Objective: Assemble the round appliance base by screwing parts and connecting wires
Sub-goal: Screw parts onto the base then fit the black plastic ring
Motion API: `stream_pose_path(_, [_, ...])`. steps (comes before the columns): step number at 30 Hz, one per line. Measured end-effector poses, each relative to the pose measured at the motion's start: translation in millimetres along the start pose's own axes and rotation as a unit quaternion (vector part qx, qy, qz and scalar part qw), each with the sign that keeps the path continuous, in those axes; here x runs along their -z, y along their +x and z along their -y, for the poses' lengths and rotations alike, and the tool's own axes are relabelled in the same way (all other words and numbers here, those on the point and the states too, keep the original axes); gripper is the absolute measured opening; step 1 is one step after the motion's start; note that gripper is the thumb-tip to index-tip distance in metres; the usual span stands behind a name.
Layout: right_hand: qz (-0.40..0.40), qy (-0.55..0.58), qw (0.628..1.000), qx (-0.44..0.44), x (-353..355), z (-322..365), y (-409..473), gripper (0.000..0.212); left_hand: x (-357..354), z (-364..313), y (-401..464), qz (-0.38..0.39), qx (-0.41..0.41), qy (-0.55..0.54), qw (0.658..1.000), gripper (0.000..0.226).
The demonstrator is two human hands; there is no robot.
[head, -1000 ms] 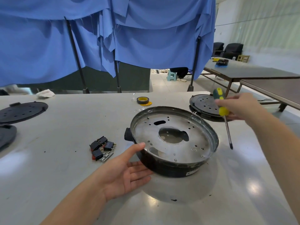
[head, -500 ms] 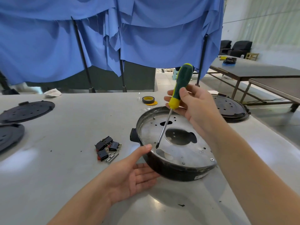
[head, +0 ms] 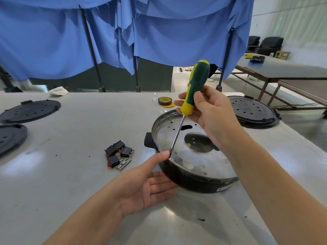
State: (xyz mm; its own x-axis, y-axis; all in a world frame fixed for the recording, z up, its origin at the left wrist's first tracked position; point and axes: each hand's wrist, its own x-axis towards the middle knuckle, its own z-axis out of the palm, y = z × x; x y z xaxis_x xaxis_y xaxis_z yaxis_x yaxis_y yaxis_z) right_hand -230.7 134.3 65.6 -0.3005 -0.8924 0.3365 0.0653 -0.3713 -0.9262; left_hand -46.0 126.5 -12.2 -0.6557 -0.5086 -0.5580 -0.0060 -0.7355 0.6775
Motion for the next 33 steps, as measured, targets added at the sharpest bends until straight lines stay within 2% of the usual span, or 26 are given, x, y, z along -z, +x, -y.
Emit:
stream_pose_path(7, [0.027,-0.018,0.999,0.022,-1.1,0.1,-1.2,0.025,-1.0,0.1,-1.1,-0.008,0.000,0.000,1.000,0.077])
stream_pose_path(26, [0.030,-0.072,0.997,0.020,0.3,3.5,-4.9,0.021,-2.5,-0.2,-3.7,-0.012,0.000,0.000,1.000,0.078])
stream_pose_path(29, [0.041,-0.098,0.993,0.049,-2.0,8.4,-8.3,0.018,-2.2,-0.3,-3.6,-0.011,-0.001,0.001,1.000,0.078])
stream_pose_path(33, [0.023,-0.177,0.976,0.122,-10.5,15.3,-14.6,0.025,-2.2,0.1,-2.8,-0.012,-0.002,0.005,1.000,0.079])
